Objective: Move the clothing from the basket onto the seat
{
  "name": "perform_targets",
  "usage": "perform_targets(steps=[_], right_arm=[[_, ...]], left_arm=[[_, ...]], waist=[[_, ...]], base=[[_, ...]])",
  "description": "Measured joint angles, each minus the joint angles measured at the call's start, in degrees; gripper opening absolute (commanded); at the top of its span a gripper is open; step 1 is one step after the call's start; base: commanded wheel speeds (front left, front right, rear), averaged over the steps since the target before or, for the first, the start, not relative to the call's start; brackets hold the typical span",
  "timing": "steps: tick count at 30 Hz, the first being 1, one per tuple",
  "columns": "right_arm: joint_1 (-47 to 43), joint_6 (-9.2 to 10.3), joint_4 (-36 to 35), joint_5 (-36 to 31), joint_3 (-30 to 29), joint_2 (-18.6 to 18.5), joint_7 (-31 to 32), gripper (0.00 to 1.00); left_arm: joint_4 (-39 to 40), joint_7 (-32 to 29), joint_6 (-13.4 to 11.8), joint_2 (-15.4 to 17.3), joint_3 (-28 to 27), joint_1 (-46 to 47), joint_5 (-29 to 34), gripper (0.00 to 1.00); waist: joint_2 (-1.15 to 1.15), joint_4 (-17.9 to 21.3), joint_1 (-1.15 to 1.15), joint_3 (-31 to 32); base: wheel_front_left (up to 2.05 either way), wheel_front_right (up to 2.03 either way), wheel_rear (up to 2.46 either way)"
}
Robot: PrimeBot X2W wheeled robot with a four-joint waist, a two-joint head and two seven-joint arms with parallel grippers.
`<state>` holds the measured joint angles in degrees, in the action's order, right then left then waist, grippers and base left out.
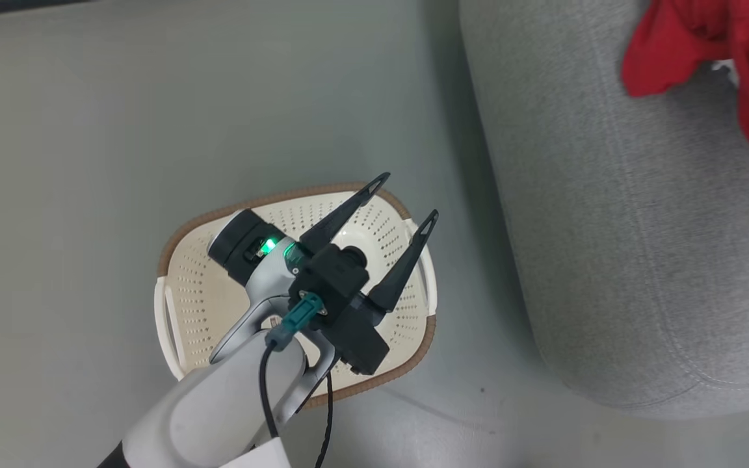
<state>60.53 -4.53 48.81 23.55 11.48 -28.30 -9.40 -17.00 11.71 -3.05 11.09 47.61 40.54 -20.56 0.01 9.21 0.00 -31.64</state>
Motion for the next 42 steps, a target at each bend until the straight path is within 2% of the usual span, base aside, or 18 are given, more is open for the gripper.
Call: perform_targets(steps=[9,15,22,23,29,35,42], right_arm=[[-2.06,-1.13,2.11,-2.20,3.31,1.46,-2.58,1.00],[-4.05,-1.54,2.34,-2.75,4.99,3.04,-3.79,1.00],[-9.67,-1.61,0.85,-3.14,6.33,6.76,-4.39,1.00],[-11.56,-1.80,-0.08,-3.13,6.67,8.10,-4.80,1.00],[-17.83,-1.78,-3.81,-2.91,7.23,10.70,-4.86,1.00],[-23.69,-0.75,-8.57,-2.89,7.39,12.65,-4.89,1.00],[-32.21,1.36,-15.37,-2.89,7.38,14.03,-4.89,1.00]], left_arm=[[-1.64,1.10,-0.09,-1.87,-2.56,-1.49,-3.43,1.00],[-4.42,1.79,-1.09,-3.22,-5.20,-2.94,-5.13,1.00],[-7.40,2.35,-2.40,-2.66,-9.80,-6.13,-7.84,1.00],[-8.12,2.54,-2.54,-2.15,-11.12,-7.48,-8.26,1.00],[-8.86,2.58,-3.08,-1.10,-15.17,-12.51,-10.70,1.00],[-8.57,2.59,-3.57,-0.30,-18.59,-17.95,-11.76,1.00],[-6.06,2.59,-3.76,0.33,-21.94,-22.95,-12.07,1.00]], waist=[[0.00,1.91,-0.01,4.41],[-0.01,2.50,-0.01,8.50],[-0.02,2.08,-0.01,13.93],[-0.02,1.78,-0.01,15.55],[-0.02,0.51,-0.02,20.33],[-0.02,-1.17,-0.02,24.61],[-0.02,-3.69,-0.02,28.27]], base=[[0.00,0.00,0.00],[0.00,0.00,0.00],[0.00,0.00,0.00],[0.00,0.00,0.00],[0.00,0.00,0.00],[0.00,0.00,0.00],[0.00,0.00,0.00]])
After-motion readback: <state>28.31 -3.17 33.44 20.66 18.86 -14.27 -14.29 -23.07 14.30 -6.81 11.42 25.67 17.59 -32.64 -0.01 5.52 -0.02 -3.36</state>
